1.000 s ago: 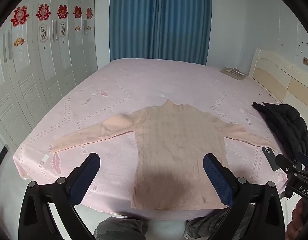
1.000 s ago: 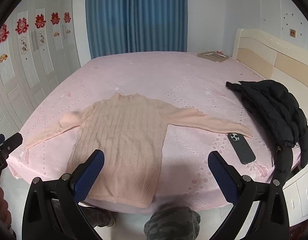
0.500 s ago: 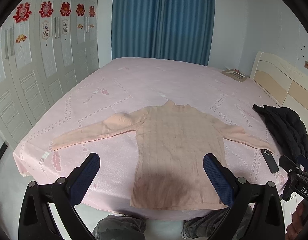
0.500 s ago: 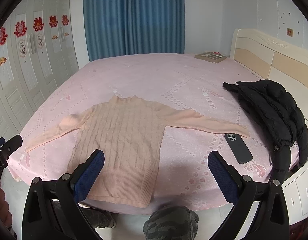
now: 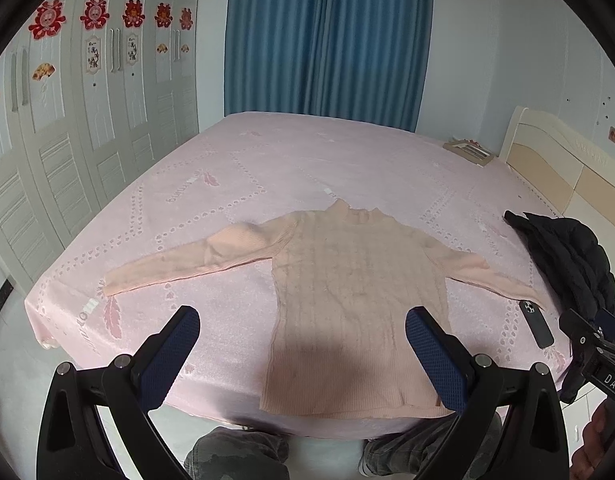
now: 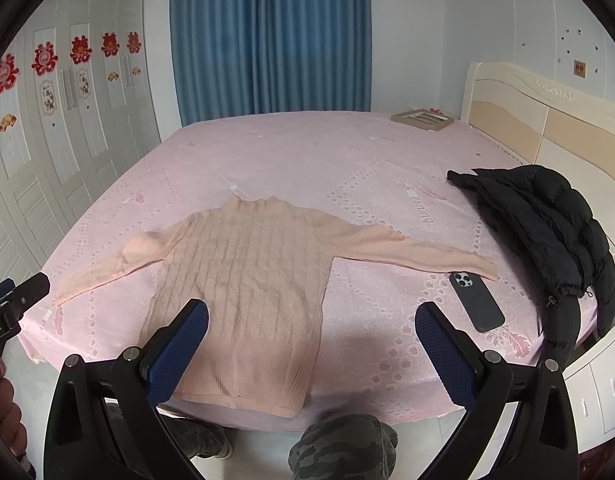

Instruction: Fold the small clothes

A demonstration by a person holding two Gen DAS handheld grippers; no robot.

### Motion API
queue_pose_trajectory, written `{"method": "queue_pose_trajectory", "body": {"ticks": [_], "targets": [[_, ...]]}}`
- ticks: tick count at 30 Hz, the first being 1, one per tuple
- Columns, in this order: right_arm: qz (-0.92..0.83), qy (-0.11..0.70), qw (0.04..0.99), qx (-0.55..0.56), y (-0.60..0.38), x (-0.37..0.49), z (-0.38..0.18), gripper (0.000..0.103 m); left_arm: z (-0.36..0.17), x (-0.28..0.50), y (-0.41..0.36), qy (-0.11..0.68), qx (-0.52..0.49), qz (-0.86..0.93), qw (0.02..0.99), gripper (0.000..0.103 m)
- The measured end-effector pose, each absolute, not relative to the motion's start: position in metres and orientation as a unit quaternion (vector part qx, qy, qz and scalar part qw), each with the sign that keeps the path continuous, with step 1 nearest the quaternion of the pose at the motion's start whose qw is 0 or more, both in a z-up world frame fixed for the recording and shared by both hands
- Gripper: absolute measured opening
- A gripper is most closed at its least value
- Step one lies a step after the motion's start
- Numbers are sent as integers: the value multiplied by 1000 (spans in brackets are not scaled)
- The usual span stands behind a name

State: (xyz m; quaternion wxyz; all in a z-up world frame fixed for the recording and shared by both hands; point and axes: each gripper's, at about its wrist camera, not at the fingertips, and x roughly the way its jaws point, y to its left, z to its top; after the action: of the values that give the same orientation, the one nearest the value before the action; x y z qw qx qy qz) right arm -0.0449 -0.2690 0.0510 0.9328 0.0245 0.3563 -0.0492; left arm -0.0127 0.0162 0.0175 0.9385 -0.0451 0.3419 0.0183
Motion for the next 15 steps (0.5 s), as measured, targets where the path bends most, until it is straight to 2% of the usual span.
{"method": "queue_pose_trajectory", "body": {"ticks": [15], "targets": [[-48, 354, 934, 24, -264, -47, 53, 101, 18, -16, 16, 336, -49, 14, 940, 103]]}}
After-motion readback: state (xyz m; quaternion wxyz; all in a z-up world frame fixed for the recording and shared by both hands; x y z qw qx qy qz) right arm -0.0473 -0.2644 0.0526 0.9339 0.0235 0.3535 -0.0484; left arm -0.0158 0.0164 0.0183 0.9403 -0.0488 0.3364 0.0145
